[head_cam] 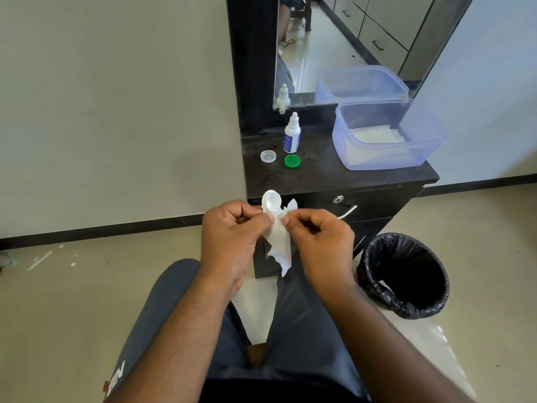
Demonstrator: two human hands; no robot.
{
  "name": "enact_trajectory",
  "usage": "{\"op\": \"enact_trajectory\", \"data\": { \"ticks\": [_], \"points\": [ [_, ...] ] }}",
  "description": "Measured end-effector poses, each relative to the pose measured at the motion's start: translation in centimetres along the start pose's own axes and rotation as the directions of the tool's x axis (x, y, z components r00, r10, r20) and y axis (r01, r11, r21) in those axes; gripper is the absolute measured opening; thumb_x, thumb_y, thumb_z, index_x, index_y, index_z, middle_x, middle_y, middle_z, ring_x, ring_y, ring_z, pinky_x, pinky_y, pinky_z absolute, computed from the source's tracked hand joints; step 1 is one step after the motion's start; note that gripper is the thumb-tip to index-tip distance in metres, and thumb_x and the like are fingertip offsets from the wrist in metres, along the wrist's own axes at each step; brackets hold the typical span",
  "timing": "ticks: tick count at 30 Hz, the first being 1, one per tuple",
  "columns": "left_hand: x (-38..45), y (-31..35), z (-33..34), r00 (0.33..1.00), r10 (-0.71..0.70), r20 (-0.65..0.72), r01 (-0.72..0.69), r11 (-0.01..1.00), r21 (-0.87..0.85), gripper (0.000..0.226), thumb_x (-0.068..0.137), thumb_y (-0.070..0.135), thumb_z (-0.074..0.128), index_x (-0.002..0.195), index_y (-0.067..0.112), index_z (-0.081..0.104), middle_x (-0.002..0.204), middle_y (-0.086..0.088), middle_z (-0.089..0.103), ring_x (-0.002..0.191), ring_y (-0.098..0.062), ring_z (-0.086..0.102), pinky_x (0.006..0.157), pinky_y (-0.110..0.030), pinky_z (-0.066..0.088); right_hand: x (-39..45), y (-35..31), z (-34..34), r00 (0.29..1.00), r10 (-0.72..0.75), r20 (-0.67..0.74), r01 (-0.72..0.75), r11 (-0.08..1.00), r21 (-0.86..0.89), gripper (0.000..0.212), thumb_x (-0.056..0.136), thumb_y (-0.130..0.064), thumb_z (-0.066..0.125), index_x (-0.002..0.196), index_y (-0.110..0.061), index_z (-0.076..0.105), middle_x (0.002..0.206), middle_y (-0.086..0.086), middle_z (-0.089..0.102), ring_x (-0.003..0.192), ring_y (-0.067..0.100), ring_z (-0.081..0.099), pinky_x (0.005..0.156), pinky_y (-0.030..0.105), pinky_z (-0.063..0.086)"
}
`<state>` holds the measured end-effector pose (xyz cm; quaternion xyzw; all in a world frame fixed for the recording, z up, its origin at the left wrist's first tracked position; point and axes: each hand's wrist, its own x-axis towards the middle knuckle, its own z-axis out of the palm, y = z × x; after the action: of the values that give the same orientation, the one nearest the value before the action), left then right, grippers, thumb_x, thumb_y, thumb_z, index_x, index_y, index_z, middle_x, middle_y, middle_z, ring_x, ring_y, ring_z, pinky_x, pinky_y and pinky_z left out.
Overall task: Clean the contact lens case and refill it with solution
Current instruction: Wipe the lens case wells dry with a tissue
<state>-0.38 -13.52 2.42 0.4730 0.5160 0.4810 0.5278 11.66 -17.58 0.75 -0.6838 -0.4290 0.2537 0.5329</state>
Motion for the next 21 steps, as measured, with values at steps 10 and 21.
{"op": "enact_trajectory", "data": {
  "ticks": [10, 21],
  "points": [
    [0.2, -0.6, -0.2, 0.997, -0.026, 0.067, 0.024, 0.999, 0.024, 0.029, 0.075, -0.004, 0.074, 0.055, 0.017, 0.07, 0.058, -0.003, 0.066, 0.059, -0.02, 0.064, 0.071, -0.044, 0.059, 2.4, 1.2, -1.5, 0.727, -0.649, 0.224, 0.685, 0.668, -0.289, 0.007, 0.077, -0.007, 0.073, 0.083, -0.005, 0.074, 0.082, 0.006, 0.07, 0.076, 0.02, 0.062, 0.069, 0.029, 0.05],
    [-1.3, -2.2, 1.4, 0.982, 0.086, -0.167, -0.104, 0.989, -0.102, 0.025, 0.078, -0.001, 0.074, 0.062, 0.018, 0.071, 0.064, 0.001, 0.069, 0.063, -0.017, 0.063, 0.062, -0.035, 0.054, 1.8, -0.6, 0.2, 0.99, 0.12, 0.077, -0.128, 0.987, 0.099, 0.003, 0.081, -0.015, 0.074, 0.083, -0.015, 0.076, 0.078, -0.008, 0.073, 0.074, 0.004, 0.068, 0.07, 0.021, 0.057]
  ]
}}
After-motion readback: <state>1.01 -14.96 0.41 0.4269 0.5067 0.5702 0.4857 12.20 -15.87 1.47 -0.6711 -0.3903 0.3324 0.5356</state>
